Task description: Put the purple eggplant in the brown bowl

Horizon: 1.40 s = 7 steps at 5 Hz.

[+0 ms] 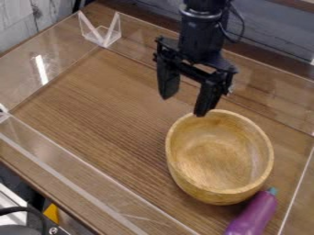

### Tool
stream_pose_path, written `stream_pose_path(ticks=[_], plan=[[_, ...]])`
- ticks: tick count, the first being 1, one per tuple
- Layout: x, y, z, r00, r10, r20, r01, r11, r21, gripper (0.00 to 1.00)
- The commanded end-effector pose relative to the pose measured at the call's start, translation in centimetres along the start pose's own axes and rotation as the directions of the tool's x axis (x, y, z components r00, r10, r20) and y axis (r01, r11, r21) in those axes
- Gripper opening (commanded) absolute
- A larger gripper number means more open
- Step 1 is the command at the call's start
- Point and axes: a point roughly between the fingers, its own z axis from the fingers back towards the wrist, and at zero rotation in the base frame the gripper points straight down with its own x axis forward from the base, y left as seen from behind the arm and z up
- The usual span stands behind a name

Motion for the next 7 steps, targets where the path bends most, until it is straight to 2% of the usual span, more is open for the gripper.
stream_pose_path(ticks=[1, 5, 6, 7], plan=[[-0.7, -0.9, 1.5, 0.996, -0.046, 0.072, 0.046, 0.999, 0.0, 1.0], [-3.0, -4.0, 0.3, 0.984, -0.139, 0.111, 0.138, 0.99, 0.009, 1.0], [-3.7, -5.8, -0.2, 0.975, -0.179, 0.13, 0.178, 0.984, 0.015, 1.0], [-4.3, -8.3, -1.1, 0.963, -0.222, 0.155, 0.219, 0.975, 0.034, 1.0]])
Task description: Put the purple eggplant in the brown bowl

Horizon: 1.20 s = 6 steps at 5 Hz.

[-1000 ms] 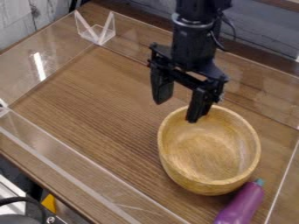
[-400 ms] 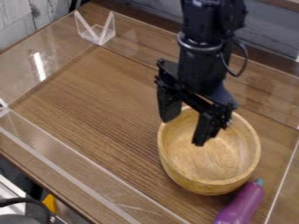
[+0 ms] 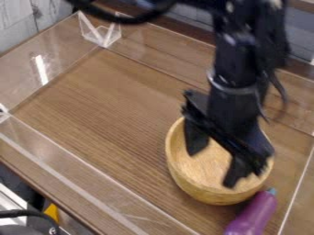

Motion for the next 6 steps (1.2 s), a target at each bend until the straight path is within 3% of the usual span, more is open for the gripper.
stream_pose_path(ticks=[1, 5, 6], plan=[[0.2, -1.9, 0.1, 0.997, -0.01, 0.077, 0.009, 1.0, 0.013, 1.0], [0.3, -4.1, -4.5, 0.984, -0.029, 0.175, 0.019, 0.998, 0.063, 1.0], [0.6, -4.0, -5.0, 0.983, -0.027, 0.183, 0.016, 0.998, 0.065, 0.0]])
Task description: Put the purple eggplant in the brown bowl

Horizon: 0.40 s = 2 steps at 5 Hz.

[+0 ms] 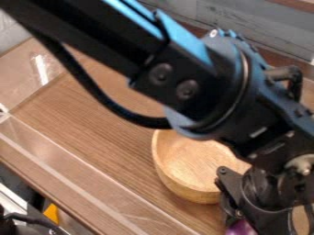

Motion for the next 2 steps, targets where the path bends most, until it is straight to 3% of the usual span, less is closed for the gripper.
stream_pose_path(ticks=[1, 2], plan=[[0.4, 0.26, 0.1, 1.0, 0.007, 0.018, -0.007, 1.0, -0.002, 0.0], [0.52, 0.52, -0.13, 1.0, 0.015, 0.02, -0.015, 1.0, -0.001, 0.0]])
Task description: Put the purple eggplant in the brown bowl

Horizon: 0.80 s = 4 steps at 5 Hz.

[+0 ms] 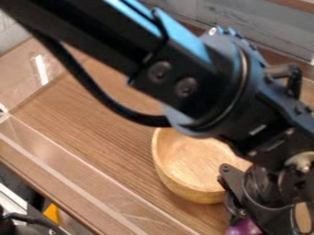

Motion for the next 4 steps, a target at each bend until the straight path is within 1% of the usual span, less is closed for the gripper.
stream_pose_path(ticks=[1, 4], plan=[[0.22, 0.51, -0.34, 1.0, 0.015, 0.005, -0.015, 1.0, 0.004, 0.0], [0.15, 0.86, -0.24, 1.0, 0.019, -0.011, -0.019, 1.0, 0.017, 0.0]])
